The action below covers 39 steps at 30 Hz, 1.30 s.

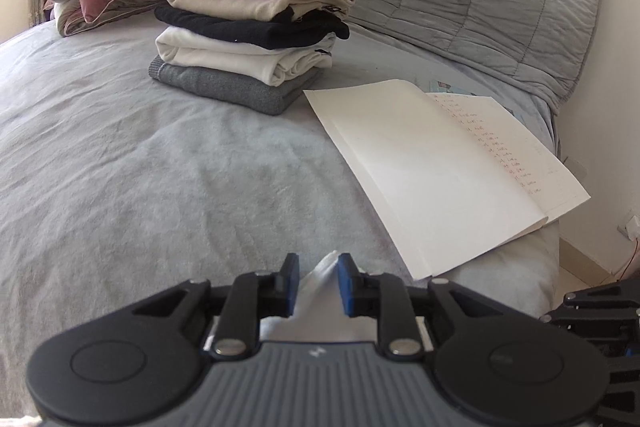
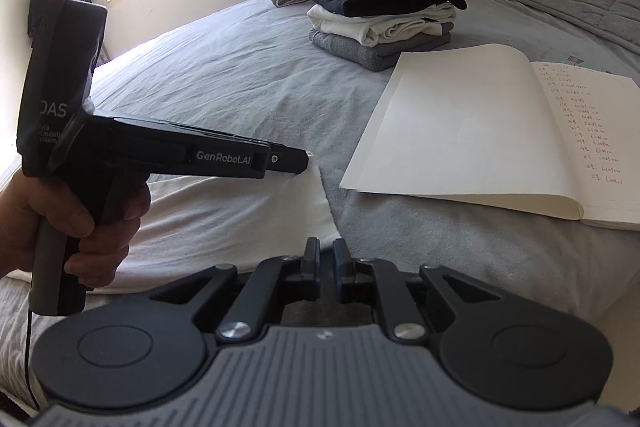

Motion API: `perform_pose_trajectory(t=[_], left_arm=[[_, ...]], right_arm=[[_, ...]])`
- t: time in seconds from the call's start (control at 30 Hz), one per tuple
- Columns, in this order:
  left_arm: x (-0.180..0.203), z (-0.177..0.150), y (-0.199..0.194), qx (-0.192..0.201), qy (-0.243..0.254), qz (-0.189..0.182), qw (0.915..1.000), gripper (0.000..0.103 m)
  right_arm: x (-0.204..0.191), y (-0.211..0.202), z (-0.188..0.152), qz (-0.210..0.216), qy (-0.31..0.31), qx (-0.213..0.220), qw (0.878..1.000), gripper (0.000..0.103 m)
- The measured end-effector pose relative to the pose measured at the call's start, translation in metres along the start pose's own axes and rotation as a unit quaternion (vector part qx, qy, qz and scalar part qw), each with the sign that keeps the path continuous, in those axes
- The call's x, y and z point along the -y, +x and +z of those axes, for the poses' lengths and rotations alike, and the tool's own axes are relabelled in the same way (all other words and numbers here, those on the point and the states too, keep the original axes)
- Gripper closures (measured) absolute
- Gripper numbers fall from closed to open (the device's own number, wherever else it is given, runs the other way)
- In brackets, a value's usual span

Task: Fold clothes

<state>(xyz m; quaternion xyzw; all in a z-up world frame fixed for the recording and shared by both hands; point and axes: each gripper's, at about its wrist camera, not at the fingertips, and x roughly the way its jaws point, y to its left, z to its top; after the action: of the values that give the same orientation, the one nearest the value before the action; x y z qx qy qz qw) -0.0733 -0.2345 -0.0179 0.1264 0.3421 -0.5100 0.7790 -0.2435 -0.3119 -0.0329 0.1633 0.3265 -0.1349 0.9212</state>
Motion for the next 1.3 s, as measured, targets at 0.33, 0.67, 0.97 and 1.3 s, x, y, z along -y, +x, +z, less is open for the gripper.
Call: perform_pose_trajectory(t=[0.33,0.67,0.97,1.3], left_arm=[[-0.034,-0.016,-0.072,0.028,-0.058,0.074,0.9951,0.058],[-0.090,-0.055,-0.153,0.017,-0.106,0.201,0.9737,0.056],[-0.141,-0.104,-0.219,0.014,-0.163,0.243,0.9563,0.056],[-0.190,-0.153,-0.284,0.020,-0.247,0.289,0.9248,0.056]], right_arm=[[-0.025,-0.009,0.002,-0.006,-0.054,0.037,0.998,0.067],[-0.085,0.000,-0.003,0.026,-0.134,0.036,0.990,0.065],[-0.160,0.006,-0.011,0.108,-0.236,0.027,0.965,0.065],[-0.230,0.015,-0.011,0.239,-0.314,-0.043,0.918,0.086]])
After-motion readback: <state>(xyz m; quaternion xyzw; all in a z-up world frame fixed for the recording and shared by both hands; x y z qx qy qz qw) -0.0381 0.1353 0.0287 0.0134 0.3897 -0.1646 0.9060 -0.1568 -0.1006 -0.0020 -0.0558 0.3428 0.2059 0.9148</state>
